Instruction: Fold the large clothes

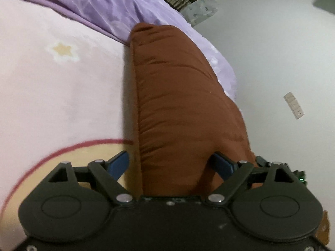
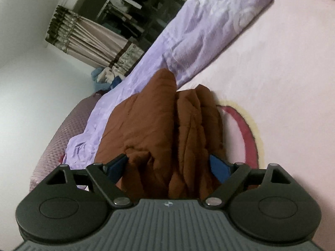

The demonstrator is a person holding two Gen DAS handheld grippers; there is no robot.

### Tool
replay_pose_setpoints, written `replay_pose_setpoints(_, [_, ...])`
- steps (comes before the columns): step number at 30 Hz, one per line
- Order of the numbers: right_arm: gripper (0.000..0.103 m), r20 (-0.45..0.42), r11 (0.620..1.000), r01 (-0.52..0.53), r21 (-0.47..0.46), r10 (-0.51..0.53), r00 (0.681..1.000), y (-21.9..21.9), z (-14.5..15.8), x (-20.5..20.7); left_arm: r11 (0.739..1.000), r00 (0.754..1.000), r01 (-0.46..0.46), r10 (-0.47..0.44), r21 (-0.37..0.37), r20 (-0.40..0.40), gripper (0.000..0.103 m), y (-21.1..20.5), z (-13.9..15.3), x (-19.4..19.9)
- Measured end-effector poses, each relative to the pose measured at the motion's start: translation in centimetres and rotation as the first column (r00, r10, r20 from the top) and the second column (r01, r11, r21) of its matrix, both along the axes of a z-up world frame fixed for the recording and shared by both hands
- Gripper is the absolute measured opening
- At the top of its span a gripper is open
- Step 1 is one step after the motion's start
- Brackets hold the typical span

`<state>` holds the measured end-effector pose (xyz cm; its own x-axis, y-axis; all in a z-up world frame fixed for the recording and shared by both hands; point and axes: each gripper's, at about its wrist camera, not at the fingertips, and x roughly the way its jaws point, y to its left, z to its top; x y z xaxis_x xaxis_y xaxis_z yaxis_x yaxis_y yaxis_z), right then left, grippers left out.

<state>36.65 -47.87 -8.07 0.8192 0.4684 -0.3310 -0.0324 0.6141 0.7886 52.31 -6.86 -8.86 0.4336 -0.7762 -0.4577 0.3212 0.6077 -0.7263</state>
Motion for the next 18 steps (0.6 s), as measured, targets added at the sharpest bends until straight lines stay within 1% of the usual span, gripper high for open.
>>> replay_pose_setpoints(5, [0.103, 0.009, 0.998, -0.031, 0.050, 0.031, 0.999, -0.6, -0.7, 1.8, 0.997, 0.998, 0.046, -0.048, -0.066, -0.040, 0.095, -1.2, -1.0, 1.4])
replay_pose_setpoints(10, [0.103, 0.008, 0.996, -0.042, 0.085, 0.041, 0.999, -0.9, -1.5, 3.7, 0.991, 0.994, 0.078, -0.085, -0.106, -0.065, 0.099, -2.3, -2.1, 3.0])
replay_pose_setpoints(16, [0.103, 0.047, 0.989, -0.085, 0.123, 0.079, 0.996, -1.1, -1.9, 5.1, 0.990, 0.991, 0.122, -0.125, -0.073, -0.043, 0.103, -4.3, -2.1, 5.0])
replay_pose_setpoints(18, [0.103, 0.052, 0.989, -0.091, 0.115, 0.086, 0.995, -0.8, -1.7, 5.5, 0.989, 0.990, 0.134, -0.136, -0.057, -0.042, 0.103, -5.1, -2.0, 5.5])
